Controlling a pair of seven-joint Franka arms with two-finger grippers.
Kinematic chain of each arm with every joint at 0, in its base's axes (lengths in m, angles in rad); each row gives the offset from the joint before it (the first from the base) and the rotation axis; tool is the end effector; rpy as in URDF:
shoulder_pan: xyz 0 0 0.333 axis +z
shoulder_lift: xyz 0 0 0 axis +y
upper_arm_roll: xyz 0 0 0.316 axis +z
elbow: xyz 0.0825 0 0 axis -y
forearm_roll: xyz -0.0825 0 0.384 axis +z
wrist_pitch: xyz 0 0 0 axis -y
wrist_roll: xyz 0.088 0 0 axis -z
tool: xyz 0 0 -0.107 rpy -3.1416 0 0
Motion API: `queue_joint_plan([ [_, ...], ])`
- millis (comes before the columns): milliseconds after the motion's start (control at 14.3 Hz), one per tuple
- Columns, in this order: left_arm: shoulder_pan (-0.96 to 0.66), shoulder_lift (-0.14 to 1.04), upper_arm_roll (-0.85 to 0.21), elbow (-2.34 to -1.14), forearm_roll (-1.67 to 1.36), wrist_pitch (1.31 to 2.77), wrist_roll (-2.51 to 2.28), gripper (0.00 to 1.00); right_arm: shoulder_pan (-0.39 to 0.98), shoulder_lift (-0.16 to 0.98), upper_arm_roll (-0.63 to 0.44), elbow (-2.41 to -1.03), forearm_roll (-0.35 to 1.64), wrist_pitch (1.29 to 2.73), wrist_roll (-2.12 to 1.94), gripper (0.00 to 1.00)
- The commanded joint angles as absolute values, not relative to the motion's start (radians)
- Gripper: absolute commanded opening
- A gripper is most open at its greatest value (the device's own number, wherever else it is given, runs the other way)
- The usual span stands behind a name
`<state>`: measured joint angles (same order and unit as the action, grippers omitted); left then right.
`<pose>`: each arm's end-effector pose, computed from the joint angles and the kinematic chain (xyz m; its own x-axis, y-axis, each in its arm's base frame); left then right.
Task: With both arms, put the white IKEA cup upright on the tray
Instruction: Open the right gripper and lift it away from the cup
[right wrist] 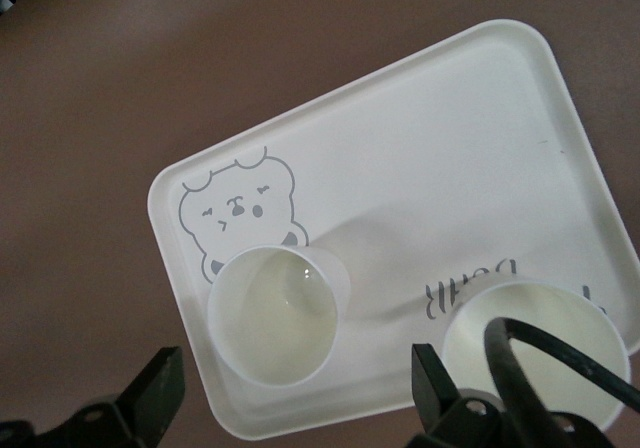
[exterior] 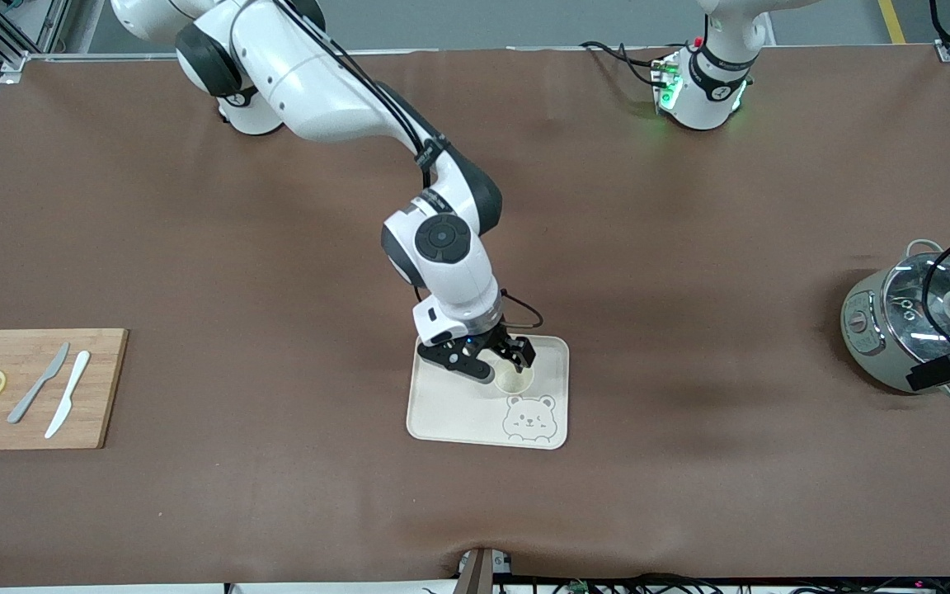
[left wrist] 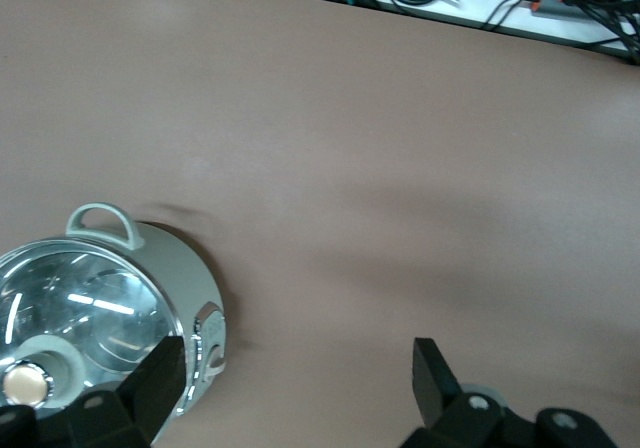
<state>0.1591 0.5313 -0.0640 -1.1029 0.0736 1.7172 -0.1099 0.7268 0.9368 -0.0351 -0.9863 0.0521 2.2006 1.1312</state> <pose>0.7109 0.0872 0.5229 0.9751 0.2038 0.0877 0.2073 -0.9778 -0.0316 0.6126 0.5242 0.3201 0.8922 -0.4409 0.0980 -0.4053 -0.8773 -0.2569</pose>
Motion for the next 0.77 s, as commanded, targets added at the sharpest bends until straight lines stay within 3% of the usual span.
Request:
queue_joint_plan([
  [0, 0.190, 0.511, -0.074, -1.115, 0.057, 1.703, -0.072, 1.00, 0.724, 0.820, -0.025, -1.008, 0.057, 2.052, 1.154, 1.00],
  [350, 0.186, 0.511, -0.071, -1.115, 0.037, 1.703, -0.061, 1.00, 0.625, 0.504, -0.028, -1.014, 0.089, 1.576, 0.956, 1.00],
  [700, 0.180, 0.500, -0.074, -1.117, 0.009, 1.701, -0.069, 1.00, 0.364, 0.278, -0.034, -1.055, 0.109, 1.241, 0.544, 1.00],
])
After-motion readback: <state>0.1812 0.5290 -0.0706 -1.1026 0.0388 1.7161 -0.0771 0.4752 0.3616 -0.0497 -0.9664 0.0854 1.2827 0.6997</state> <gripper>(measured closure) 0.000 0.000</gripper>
